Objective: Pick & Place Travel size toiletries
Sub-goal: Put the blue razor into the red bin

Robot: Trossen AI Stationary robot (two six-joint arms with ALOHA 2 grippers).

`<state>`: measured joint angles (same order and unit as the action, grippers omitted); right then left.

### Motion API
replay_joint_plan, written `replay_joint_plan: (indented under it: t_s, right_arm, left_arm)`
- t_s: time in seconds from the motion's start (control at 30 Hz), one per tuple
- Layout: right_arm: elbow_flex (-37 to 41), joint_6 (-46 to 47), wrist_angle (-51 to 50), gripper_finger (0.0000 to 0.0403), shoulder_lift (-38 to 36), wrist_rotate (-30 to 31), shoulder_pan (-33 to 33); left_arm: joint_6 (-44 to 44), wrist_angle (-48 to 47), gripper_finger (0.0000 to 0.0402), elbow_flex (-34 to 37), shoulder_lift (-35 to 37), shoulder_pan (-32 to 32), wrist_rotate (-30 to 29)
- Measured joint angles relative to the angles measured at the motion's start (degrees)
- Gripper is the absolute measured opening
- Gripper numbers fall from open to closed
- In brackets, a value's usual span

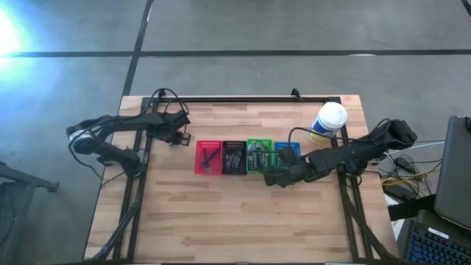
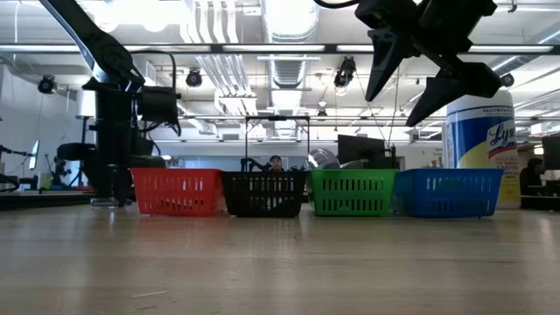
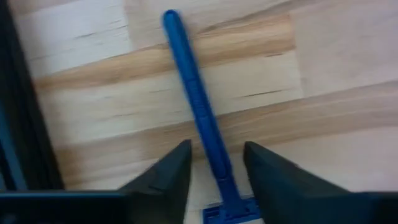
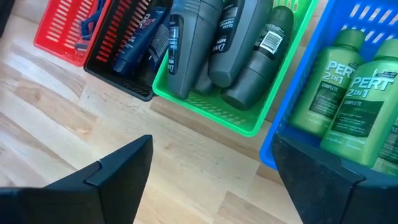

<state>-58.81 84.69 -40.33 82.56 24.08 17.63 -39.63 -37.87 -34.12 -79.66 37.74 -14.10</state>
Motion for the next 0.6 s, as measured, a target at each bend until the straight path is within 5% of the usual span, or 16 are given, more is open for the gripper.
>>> replay_joint_plan:
  t_s: [0.17, 0.43, 0.6]
  right_arm:
    - [0.0, 0.0, 0.1, 0.0340, 0.0, 0.0, 0.0]
    - [0.0, -1.1, 0.1, 0.0345, 0.0, 0.0, 0.0]
    - [0.0, -2.2, 0.1, 0.0329, 0.0, 0.0, 0.0]
  left_arm:
    - [3.8, 1.1, 0.0037, -1.3, 0.7, -0.2, 0.7]
    - [5.6, -10.2, 0.0033, -6.6, 7.1, -2.4, 4.7]
    - [-14.6, -7.5, 0.0033, -10.0, 19.0, -15.4, 10.3]
